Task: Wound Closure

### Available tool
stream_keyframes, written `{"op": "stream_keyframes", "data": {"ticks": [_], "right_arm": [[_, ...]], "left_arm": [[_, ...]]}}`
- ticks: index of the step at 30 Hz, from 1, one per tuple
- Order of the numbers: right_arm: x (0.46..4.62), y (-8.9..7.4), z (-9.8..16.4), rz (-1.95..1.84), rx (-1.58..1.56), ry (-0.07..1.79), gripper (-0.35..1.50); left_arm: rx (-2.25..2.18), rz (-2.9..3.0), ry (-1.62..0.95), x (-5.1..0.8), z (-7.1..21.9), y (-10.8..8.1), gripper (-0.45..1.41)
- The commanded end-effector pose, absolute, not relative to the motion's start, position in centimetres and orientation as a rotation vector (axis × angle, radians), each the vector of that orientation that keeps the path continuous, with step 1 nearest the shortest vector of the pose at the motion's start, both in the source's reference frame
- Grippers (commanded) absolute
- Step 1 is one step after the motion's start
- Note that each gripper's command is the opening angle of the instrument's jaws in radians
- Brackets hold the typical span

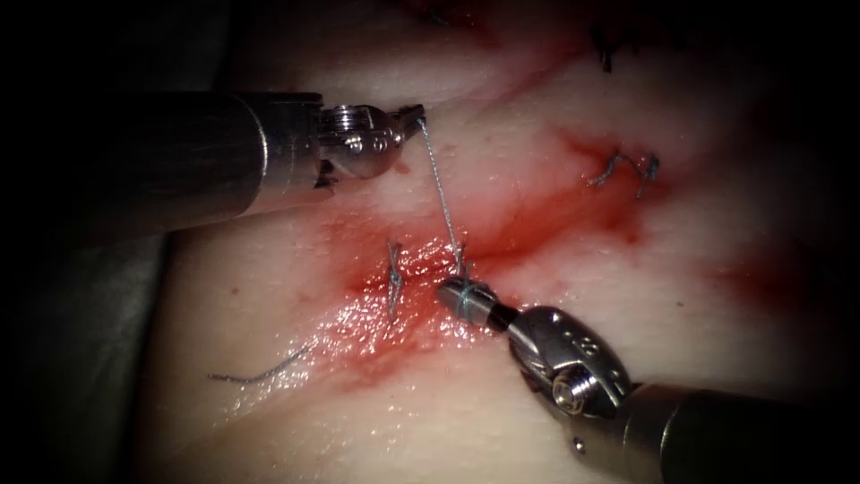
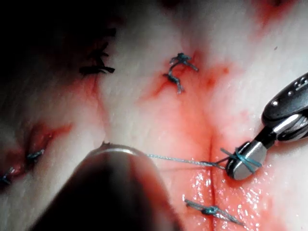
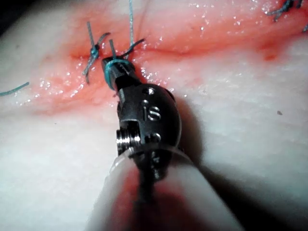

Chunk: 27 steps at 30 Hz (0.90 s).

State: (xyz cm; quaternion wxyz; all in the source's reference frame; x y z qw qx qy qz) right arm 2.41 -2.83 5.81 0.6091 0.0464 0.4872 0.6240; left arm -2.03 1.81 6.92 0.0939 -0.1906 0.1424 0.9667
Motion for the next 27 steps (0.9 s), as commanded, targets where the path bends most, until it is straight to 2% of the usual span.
{"op": "stream_keyframes", "data": {"ticks": [1, 11, 22, 27], "right_arm": [[2.46, -2.9, 5.8, 1.432, 0.105, 1.121, -0.35], [2.39, -3.0, 5.7, 1.347, 0.037, 1.116, -0.35], [2.40, -3.1, 5.6, 1.156, 0.042, 1.209, -0.35], [2.45, -3.4, 5.6, 1.088, 0.070, 1.166, -0.35]], "left_arm": [[-0.570, 2.868, 0.429, -2.07, 7.0, 1.9, -0.45], [-0.566, 2.847, 0.491, -1.98, 7.2, 2.4, -0.45], [-0.546, 2.794, 0.575, -2.09, 7.4, 2.7, -0.45], [-0.554, 2.767, 0.638, -2.05, 7.5, 2.9, -0.45]]}}
